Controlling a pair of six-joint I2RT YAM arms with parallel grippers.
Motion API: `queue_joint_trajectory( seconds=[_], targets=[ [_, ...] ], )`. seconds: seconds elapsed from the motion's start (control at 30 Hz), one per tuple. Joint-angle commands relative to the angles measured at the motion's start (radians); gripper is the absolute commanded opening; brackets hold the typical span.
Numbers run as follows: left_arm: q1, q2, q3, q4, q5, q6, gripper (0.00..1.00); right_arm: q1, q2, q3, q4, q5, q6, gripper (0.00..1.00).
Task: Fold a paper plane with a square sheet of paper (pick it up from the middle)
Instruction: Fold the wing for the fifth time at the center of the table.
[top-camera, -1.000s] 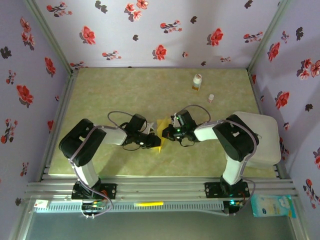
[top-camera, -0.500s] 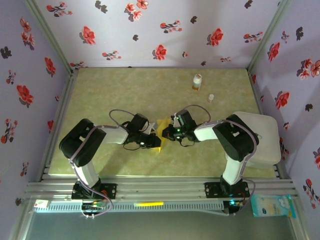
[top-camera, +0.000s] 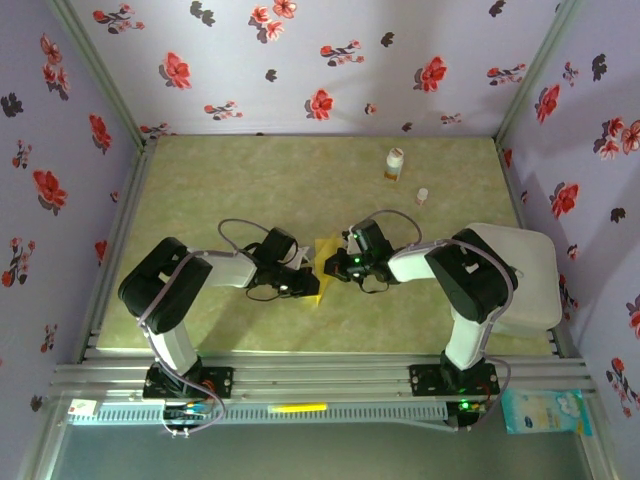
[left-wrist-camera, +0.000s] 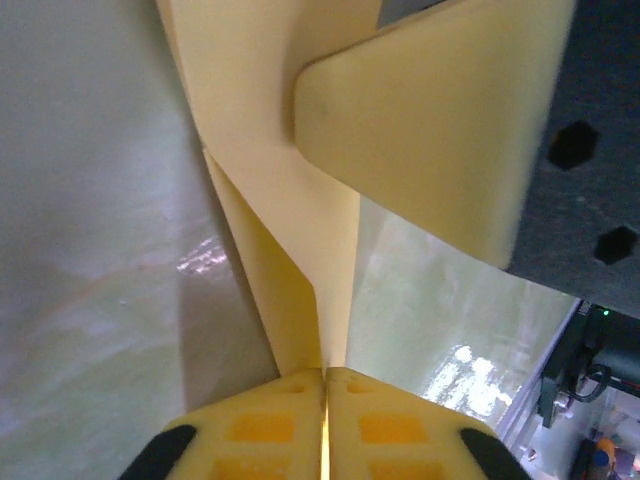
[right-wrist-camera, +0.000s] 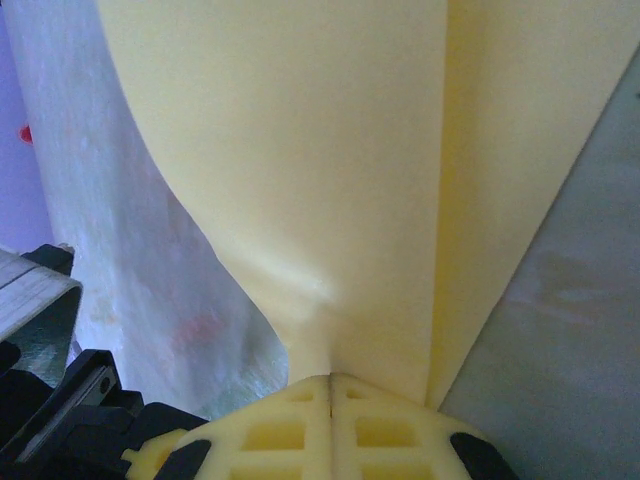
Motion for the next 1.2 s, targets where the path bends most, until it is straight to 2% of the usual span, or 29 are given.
queue_joint_trajectory(
  seconds=[0.0,0.27,0.43,1.17],
  targets=[
    [-0.008,-0.014,-0.043,-0.130,-0.031,0.016,0.13,-0.012,0.029,-0.001,-0.020,0.062,0.002,0.02],
    [-0.016,-0.028,-0.044,-0.132,-0.028,0.011,0.21,-0.015,0.026,-0.003,-0.020,0.059,0.001,0.02],
    [-0.021,-0.017,-0.031,-0.142,-0.031,0.017,0.21,-0.017,0.028,-0.004,-0.020,0.058,0.001,0.02],
    [-0.031,0.004,-0.012,-0.158,-0.078,0.019,0.07,-0.016,0.026,-0.005,-0.027,0.063,0.001,0.02]
  ],
)
